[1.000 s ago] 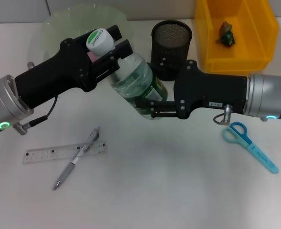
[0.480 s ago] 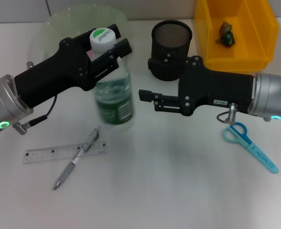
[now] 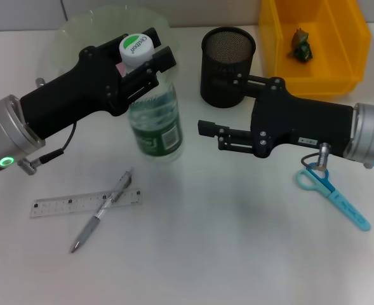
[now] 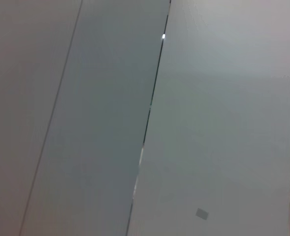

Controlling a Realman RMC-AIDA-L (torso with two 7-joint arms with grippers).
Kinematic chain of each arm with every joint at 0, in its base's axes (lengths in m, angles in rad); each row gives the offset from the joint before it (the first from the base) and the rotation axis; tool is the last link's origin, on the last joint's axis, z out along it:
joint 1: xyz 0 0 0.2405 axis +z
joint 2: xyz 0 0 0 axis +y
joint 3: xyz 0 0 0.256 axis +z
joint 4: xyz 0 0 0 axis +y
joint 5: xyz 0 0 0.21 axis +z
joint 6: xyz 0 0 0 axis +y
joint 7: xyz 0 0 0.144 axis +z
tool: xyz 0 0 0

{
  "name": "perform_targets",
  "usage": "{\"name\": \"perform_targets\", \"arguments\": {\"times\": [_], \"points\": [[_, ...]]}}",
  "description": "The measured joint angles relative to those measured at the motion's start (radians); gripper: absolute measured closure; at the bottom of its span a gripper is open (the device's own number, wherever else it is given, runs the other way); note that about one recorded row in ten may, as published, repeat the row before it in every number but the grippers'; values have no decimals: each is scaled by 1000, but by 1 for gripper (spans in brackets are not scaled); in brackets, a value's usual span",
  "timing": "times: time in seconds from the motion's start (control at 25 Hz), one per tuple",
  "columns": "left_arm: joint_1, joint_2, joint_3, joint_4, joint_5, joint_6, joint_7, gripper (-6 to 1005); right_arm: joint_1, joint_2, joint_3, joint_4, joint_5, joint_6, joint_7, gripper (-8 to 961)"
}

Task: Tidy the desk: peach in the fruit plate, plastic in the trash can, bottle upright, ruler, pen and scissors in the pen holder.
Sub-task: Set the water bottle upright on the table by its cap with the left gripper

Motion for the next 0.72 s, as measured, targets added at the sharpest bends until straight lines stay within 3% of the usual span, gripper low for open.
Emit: {"name": "perform_targets", "arguments": {"times": [0.24,0.56,0.72], "points": [[-2,-1,-17,0,0,-66,7,555,-56,-2,8,6,67,-17,-24,249],[-6,-1,-20,15,0,-157,43,556,-68,0,11,24,71,-22,-25,248],[2,-3,-70,18,-1,-172,81,556,-60,-1,11,52,98,-22,-28,248]]}}
